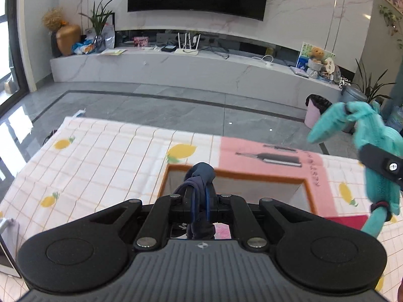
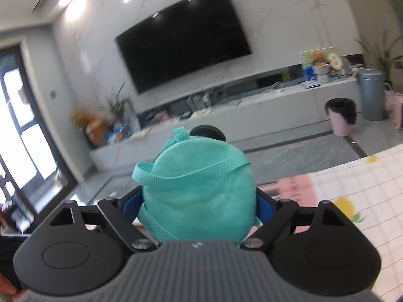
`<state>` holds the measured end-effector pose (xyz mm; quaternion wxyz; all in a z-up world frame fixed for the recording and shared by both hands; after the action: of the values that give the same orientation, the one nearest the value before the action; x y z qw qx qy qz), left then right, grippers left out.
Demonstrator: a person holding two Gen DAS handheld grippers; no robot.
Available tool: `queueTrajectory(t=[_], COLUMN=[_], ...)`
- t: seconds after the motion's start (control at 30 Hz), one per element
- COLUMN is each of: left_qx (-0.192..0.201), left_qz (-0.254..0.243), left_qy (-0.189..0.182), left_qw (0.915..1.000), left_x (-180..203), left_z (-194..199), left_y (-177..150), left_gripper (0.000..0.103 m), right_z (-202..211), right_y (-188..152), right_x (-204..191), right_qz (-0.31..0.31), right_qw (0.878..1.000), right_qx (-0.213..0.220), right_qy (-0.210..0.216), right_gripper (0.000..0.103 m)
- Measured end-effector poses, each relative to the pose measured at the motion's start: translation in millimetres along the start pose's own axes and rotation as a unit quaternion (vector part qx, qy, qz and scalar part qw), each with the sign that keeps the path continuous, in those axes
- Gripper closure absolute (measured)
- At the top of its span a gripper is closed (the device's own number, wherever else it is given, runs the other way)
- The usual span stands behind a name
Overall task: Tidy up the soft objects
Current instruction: 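Carry the navy cloth and teal plush bag over the white box with both tools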
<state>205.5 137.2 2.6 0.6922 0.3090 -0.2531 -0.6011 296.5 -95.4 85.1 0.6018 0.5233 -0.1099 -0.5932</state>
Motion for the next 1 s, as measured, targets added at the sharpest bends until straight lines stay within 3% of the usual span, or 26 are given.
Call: queueTrajectory(t=[0.2,0.37,0.47,0.6,0.83,1.0], left_qx=[0.009,-0.009,0.002,-0.019,-0.028,-0.029], left_qz=[0.006,0.026,0.016,0.002,-0.008,-0.002], left_qy=[0.002,-0.046,-0.071,-0.063,-0.05,-0.055], left_qw=[0.9999,0.9986,0.9973,0.9979,0.9984,0.9981], left_x=[-20,-24,-21,-19,-24,-27], left_z=[-8,-24,-28,-39,-44,-42], left_y=[-23,-32,-34,-42,-49,-49], left_gripper=[0.094,0.094,0.094,0.094,0.094,0.094], right_z=[-35,-52,-60,-68,-76,-59], right_y=[-30,-54,-64,-75,-87,-96], right_x=[-35,-42,-34,-27,-31,-31], right_qz=[0.03,0.09,0.097,0.109,0.164,0.184], right_qw=[0.997,0.987,0.982,0.972,0.958,0.949], right_qx=[-0.076,-0.129,-0.158,-0.199,-0.224,-0.249], right_qy=[0.006,-0.022,-0.034,-0.054,-0.075,-0.061], right_gripper=[0.017,0.017,0.017,0.017,0.017,0.017])
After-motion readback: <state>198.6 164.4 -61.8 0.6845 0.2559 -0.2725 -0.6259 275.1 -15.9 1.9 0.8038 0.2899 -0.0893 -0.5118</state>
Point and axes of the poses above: each gripper's, at about its wrist camera, not at the fingertips, and z roughly against the way its jaws point, x to its right, y to its top, the point moved 3 cm from there along -z, roughly the way its jaws point, and after that the axes turned 8 degrees about -z, right-handed, at the moved point
